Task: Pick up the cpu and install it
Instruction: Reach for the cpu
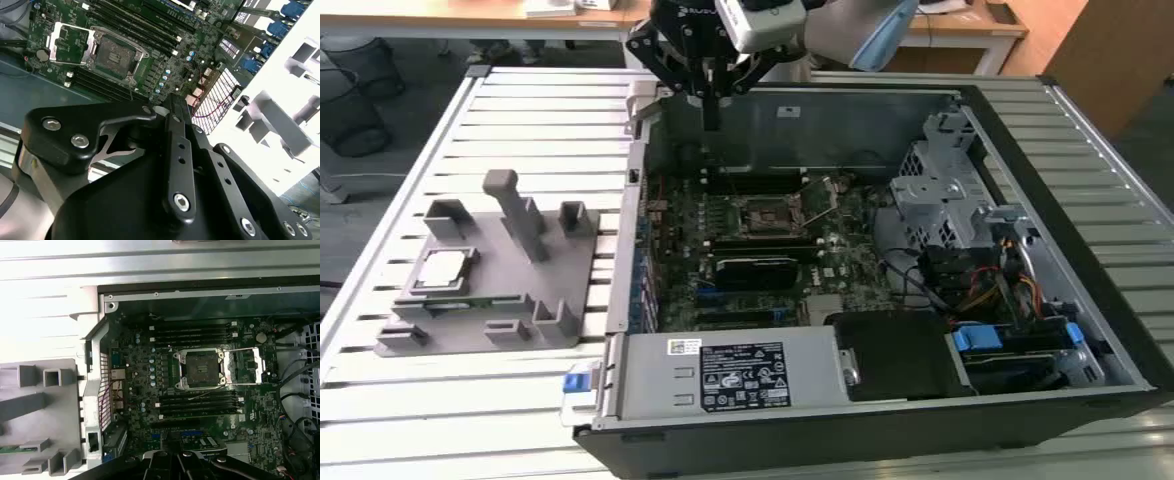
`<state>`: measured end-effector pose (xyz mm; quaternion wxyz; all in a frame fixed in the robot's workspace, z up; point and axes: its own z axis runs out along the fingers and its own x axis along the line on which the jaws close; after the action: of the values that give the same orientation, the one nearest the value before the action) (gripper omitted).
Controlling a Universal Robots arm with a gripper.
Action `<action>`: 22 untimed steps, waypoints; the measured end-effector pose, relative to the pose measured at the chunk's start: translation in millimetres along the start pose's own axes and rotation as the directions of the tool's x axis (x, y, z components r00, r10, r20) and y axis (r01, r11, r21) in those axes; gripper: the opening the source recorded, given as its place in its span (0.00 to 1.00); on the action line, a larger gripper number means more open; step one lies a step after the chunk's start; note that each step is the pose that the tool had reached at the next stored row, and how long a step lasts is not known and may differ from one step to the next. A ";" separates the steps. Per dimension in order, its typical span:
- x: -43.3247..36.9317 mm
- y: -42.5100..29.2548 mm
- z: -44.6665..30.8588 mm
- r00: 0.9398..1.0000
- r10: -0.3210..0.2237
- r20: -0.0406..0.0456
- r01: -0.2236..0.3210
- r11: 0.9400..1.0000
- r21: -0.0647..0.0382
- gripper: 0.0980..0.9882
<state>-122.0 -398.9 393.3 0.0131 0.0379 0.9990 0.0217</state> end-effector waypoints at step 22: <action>19.7 -1.5 -0.5 1.000 0.000 0.000 0.000 1.000 0.000 0.01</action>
<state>-141.8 -398.9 393.2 0.0131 0.0379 0.9990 0.0217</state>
